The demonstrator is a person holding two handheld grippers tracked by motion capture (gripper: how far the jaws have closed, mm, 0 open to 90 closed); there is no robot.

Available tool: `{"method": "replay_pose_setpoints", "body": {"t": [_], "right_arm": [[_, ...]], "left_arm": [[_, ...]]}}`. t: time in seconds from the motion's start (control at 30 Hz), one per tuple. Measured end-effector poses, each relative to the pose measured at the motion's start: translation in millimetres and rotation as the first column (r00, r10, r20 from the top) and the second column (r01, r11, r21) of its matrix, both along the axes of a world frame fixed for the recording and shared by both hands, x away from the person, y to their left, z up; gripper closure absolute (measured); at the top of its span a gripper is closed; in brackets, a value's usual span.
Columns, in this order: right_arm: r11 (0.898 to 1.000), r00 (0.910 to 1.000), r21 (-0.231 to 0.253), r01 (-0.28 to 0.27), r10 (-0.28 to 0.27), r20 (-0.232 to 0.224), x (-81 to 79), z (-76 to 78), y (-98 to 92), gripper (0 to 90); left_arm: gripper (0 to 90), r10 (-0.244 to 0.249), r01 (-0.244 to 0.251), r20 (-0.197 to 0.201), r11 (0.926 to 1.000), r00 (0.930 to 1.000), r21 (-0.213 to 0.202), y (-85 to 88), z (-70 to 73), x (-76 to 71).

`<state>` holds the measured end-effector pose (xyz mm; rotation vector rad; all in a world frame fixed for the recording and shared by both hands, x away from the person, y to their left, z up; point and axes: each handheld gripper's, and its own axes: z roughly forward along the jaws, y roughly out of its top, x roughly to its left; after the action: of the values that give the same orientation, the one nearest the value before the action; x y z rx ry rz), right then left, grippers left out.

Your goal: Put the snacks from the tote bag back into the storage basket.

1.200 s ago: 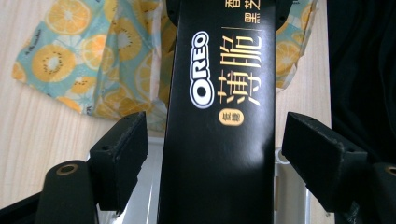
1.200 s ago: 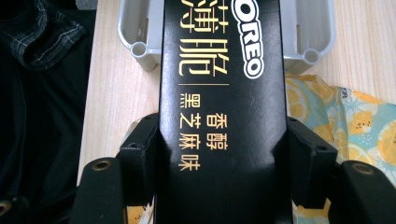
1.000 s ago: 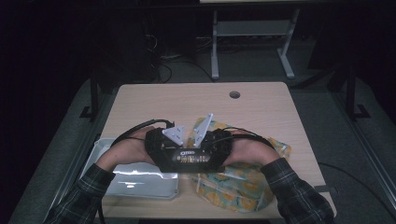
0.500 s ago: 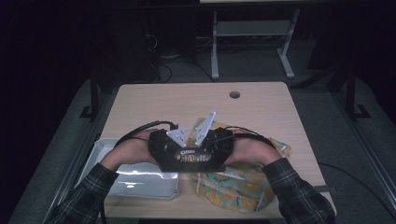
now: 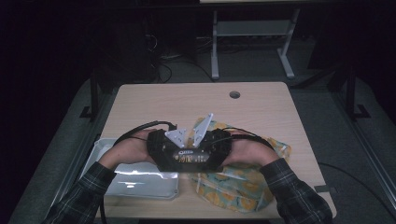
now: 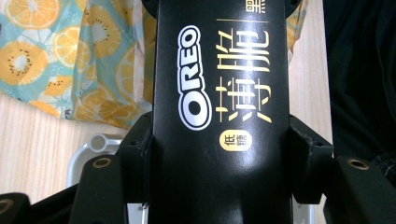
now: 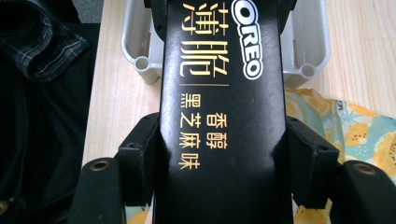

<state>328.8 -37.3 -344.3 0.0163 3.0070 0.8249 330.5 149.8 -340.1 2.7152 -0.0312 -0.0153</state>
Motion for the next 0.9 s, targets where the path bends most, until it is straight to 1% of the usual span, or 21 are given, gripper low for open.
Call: {"method": "replay_pose_setpoints", "body": {"t": [0.07, 0.13, 0.27, 0.3, 0.4, 0.43, 0.5, 0.53, 0.6, 0.7, 0.73, 0.8, 0.9], "right_arm": [[1.0, 1.0, 0.009, 0.0, 0.0, 0.0, -0.3, -0.2, 0.2, 32.7], [1.0, 0.9999, 0.018, 0.012, -0.012, -0.002, -0.1, -0.8, -0.6, 29.5], [0.999, 0.9995, 0.028, 0.029, -0.029, -0.01, 0.7, -3.5, -3.6, 25.6], [0.999, 0.9994, 0.035, 0.031, -0.03, -0.019, 1.1, -3.8, -4.6, 25.4], [0.998, 0.999, 0.05, 0.039, -0.038, -0.023, 1.1, -2.6, -8.2, 24.6], [0.997, 0.9984, 0.05, 0.05, -0.049, -0.028, 0.5, -1.9, -9.9, 24.1], [0.997, 0.9981, 0.056, 0.058, -0.057, -0.025, 0.5, -0.7, -13.6, 23.1], [0.997, 0.9983, 0.06, 0.057, -0.056, -0.014, 1.2, -0.1, -15.7, 22.7], [0.995, 0.9972, 0.061, 0.074, -0.073, -0.014, 1.3, 2.2, -20.6, 22.6], [0.993, 0.9961, 0.082, 0.087, -0.086, -0.019, 1.6, 5.2, -26.4, 22.5], [0.993, 0.997, 0.093, 0.078, -0.078, -0.004, 2.0, 5.8, -27.8, 22.5], [0.992, 0.9965, 0.097, 0.082, -0.083, 0.005, 1.1, 6.8, -31.1, 22.6], [0.986, 0.9952, 0.131, 0.098, -0.098, -0.011, 0.4, 7.0, -39.3, 22.7]], "left_arm": [[37.5, -0.003, 0.003, -0.001, 1.0, 1.0, 0.008, 1.5, 1.8, 0.5], [37.6, 0.004, -0.004, -0.008, 1.0, 1.0, 0.002, 4.2, 3.3, 1.6], [37.6, 0.006, -0.006, -0.009, 1.0, 0.9999, 0.004, 9.3, 5.9, 2.6], [37.5, 0.008, -0.008, -0.009, 1.0, 0.9999, 0.002, 10.3, 5.9, 2.7], [37.5, 0.008, -0.008, 0.0, 0.9999, 1.0, 0.012, 12.9, 5.7, 3.0], [37.5, 0.008, -0.008, 0.0, 0.9999, 1.0, 0.012, 13.7, 5.5, 3.0], [37.5, 0.015, -0.015, -0.004, 0.9998, 0.9999, 0.01, 15.4, 5.6, 2.8], [37.5, 0.015, -0.015, -0.006, 0.9998, 0.9999, 0.011, 16.3, 5.8, 2.9], [37.5, 0.013, -0.013, -0.007, 0.9999, 0.9999, 0.009, 17.8, 6.4, 2.6], [37.5, 0.016, -0.015, -0.006, 0.9999, 0.9999, 0.007, 20.5, 7.0, 2.3], [37.5, 0.019, -0.019, -0.006, 0.9998, 0.9998, 0.007, 21.7, 7.1, 2.2], [37.4, 0.023, -0.023, -0.002, 0.9997, 0.9997, 0.011, 24.7, 7.1, 2.4], [37.4, 0.025, -0.025, 0.004, 0.9995, 0.9997, 0.017, 29.9, 6.7, 2.0]]}}
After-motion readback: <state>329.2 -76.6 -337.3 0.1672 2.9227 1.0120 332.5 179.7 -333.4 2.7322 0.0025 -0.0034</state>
